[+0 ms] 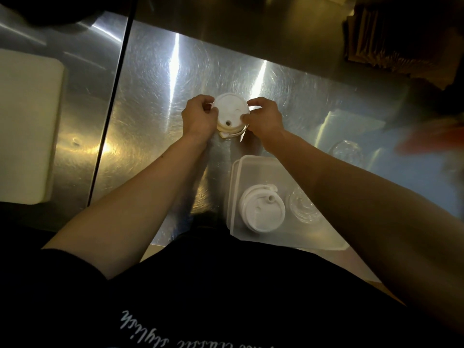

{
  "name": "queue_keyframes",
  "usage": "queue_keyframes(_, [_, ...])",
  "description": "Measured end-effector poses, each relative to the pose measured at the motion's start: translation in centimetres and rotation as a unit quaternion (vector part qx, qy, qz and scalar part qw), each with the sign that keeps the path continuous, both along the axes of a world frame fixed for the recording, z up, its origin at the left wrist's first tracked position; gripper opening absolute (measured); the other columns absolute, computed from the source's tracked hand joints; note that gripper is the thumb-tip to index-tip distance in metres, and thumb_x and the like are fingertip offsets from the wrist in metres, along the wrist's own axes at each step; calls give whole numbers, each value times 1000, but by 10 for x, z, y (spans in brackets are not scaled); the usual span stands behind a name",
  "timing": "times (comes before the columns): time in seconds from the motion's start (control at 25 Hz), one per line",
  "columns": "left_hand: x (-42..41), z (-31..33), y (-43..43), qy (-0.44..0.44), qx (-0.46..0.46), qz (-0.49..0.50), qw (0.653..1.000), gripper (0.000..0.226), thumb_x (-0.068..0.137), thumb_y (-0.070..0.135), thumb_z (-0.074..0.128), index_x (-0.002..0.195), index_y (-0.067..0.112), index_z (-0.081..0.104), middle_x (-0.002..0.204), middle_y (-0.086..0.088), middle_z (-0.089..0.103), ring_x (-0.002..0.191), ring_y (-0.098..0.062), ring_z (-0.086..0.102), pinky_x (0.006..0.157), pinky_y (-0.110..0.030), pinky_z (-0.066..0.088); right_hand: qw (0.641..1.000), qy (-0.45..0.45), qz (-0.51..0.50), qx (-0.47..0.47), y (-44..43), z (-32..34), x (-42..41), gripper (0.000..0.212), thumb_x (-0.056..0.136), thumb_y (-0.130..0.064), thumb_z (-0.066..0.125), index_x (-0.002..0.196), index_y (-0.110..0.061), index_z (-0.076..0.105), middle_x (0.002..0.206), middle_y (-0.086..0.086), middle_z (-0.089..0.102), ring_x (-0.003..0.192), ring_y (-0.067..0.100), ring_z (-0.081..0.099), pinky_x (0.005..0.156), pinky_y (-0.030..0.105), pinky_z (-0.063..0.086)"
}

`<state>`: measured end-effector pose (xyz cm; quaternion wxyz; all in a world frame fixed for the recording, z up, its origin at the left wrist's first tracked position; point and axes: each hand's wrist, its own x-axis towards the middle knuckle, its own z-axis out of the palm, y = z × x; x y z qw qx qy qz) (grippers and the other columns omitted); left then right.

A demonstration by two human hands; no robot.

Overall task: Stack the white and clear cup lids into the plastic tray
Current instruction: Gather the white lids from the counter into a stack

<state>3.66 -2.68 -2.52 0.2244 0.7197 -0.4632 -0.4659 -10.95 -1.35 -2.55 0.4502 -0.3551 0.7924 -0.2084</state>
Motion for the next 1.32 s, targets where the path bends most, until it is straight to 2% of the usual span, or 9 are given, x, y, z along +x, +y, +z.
queue_keyframes(0.16, [-5, 0, 5, 14, 20, -8, 1000, 35, 88, 10, 62, 122, 9, 59, 121, -10, 66, 105, -21, 65, 92, -31, 54, 1000, -13, -2, -4, -1, 2, -6, 45, 80, -7, 69, 124, -13, 59, 120, 14, 66, 108, 27, 65, 88, 32, 56])
queue_keyframes(0.28, [-9, 2, 8, 13, 20, -30, 999, 38, 88, 11, 62, 125, 11, 56, 124, -10, 64, 103, -19, 63, 85, -23, 49, 1000, -13, 4, -4, 0, 3, -12, 46, 82, -8, 70, 126, -13, 58, 120, 14, 66, 109, 27, 65, 88, 31, 54])
queue_keyframes(0.44, [-10, 3, 10, -2, 5, -33, 999, 42, 90, 20, 62, 131, 13, 51, 132, -12, 59, 116, -23, 60, 87, -18, 41, 1000, -1, 14, -10, 0, 5, -17, 45, 84, -14, 71, 127, -15, 56, 123, 14, 64, 111, 26, 63, 98, 38, 53])
queue_keyframes(0.72, [-7, -3, 9, -3, -4, -28, 1000, 35, 89, 16, 64, 124, 9, 59, 119, -9, 65, 92, -10, 59, 85, -18, 47, 999, -3, 39, -4, 4, -1, -22, 42, 83, -18, 71, 123, -15, 59, 117, 14, 68, 106, 28, 67, 94, 46, 56])
queue_keyframes(0.96, [-7, -5, 7, -26, -15, -57, 998, 35, 90, 17, 64, 124, 6, 61, 120, -10, 67, 94, -10, 59, 84, -16, 43, 998, 19, 55, -10, 4, -1, -22, 38, 84, -20, 71, 121, -14, 61, 114, 13, 70, 105, 25, 67, 94, 38, 55])
queue_keyframes(1.04, [-7, -5, 7, -33, -13, -66, 997, 36, 91, 17, 63, 124, 5, 61, 121, -11, 67, 101, -15, 62, 87, -16, 43, 999, 13, 44, -2, 3, -2, -22, 38, 84, -20, 71, 120, -13, 62, 113, 13, 70, 104, 25, 67, 92, 38, 56])
queue_keyframes(1.16, [-8, -5, 7, -35, -13, -82, 996, 27, 92, 15, 59, 115, 4, 67, 115, -12, 70, 107, -22, 65, 89, -21, 44, 1000, -4, 22, 21, 0, -2, -21, 39, 80, -18, 72, 117, -10, 63, 112, 14, 69, 105, 28, 67, 93, 42, 56])
queue_keyframes(1.24, [-11, -3, 7, -40, -11, -88, 995, 15, 91, 13, 58, 99, 9, 70, 100, -11, 70, 96, -21, 64, 83, -21, 43, 999, -9, 13, 31, -2, -2, -21, 38, 78, -15, 73, 114, -7, 64, 111, 15, 69, 105, 31, 67, 94, 45, 56])
queue_keyframes(1.32, [-12, -3, 6, -48, -7, -76, 996, 8, 89, 11, 58, 86, 18, 61, 88, -5, 62, 86, -17, 57, 77, -20, 40, 999, -10, 4, 36, -3, -2, -21, 29, 76, -11, 73, 104, -7, 66, 104, 15, 68, 102, 32, 68, 91, 46, 57])
